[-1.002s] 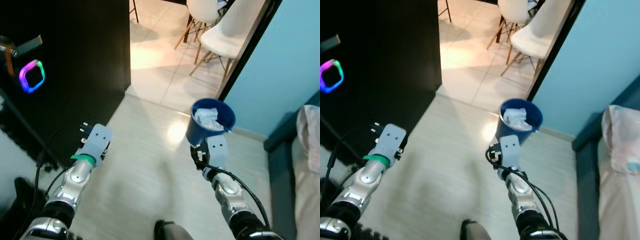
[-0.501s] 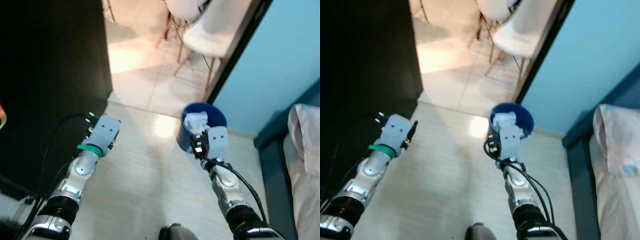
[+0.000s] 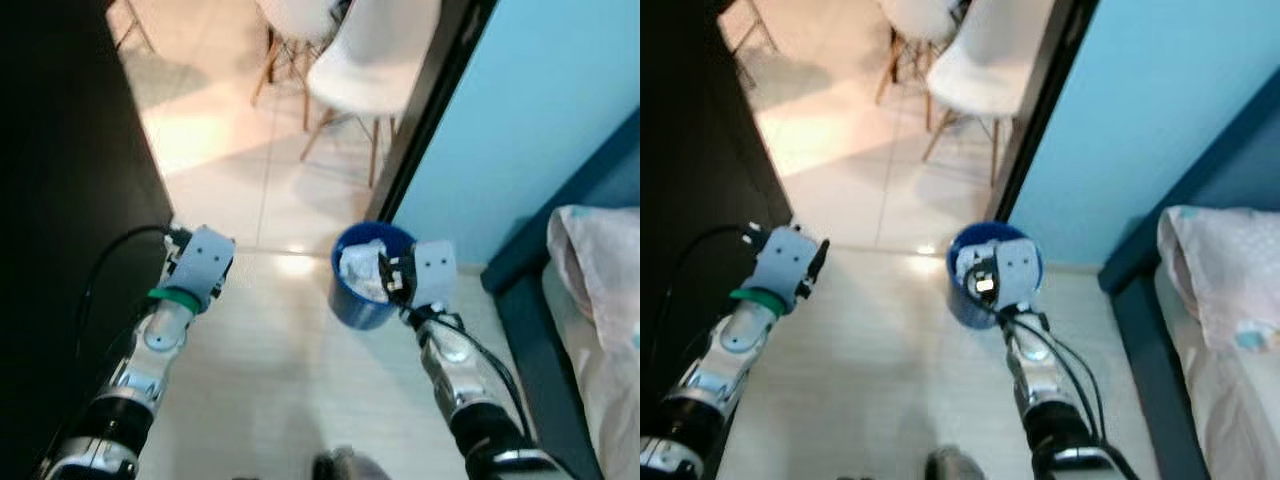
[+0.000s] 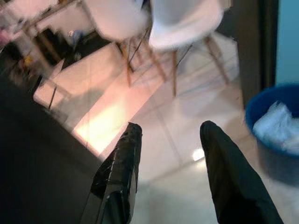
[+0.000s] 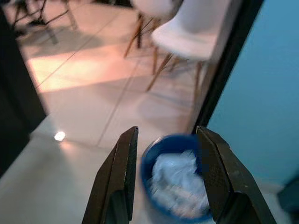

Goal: Clean up the room

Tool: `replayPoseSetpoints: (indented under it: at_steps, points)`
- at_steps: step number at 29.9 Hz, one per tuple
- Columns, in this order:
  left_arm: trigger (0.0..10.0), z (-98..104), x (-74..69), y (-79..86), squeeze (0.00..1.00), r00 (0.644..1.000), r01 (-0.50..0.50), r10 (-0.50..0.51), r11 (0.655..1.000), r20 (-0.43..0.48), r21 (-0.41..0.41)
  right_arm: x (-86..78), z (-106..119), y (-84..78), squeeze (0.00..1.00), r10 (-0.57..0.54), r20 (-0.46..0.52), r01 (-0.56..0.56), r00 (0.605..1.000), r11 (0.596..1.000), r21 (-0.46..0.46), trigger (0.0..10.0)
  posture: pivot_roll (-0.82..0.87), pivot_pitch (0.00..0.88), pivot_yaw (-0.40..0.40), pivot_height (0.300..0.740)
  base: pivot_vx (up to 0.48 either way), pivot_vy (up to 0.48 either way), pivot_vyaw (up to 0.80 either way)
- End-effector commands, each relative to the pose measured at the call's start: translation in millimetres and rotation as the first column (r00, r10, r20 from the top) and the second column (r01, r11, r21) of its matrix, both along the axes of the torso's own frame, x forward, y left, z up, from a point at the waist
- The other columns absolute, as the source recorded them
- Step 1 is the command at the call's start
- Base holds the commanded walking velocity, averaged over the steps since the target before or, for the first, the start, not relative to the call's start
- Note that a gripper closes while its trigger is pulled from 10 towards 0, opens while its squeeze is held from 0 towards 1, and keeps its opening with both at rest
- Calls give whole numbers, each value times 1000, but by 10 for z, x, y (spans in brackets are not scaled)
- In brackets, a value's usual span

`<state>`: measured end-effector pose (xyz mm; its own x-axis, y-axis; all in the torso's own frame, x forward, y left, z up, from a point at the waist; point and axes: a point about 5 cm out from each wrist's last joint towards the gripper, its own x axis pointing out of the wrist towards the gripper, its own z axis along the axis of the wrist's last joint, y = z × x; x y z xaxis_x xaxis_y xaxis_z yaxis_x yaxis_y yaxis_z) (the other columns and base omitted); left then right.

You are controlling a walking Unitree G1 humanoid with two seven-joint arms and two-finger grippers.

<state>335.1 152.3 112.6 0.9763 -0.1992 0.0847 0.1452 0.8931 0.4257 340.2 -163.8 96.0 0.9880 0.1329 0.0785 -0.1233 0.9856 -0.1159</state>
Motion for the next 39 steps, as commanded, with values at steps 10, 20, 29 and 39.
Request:
replayPoseSetpoints:
  at_steps: [10,20,29,39]
  points:
    - [10000,-65,-40,10,0,999,-1,2,1000,-32,20,6,35,83,0,33,12,-33,999,999,4,10000,-69,67,35,740,465,0,0]
    - [10000,-67,-42,-4,0,999,0,1,1000,-36,21,-2,29,90,0,39,7,-39,999,999,-1,10000,-71,69,33,740,465,0,0]
    - [10000,-64,-41,-11,0,999,2,-1,1000,-37,19,-7,4,75,0,27,-8,-27,1000,1000,6,10000,-72,68,34,740,465,0,-255]
    - [10000,-64,-38,-18,0,999,3,-2,1000,-38,20,-6,6,62,0,21,-9,-21,1000,1000,-3,10000,-73,66,33,740,465,0,-506]
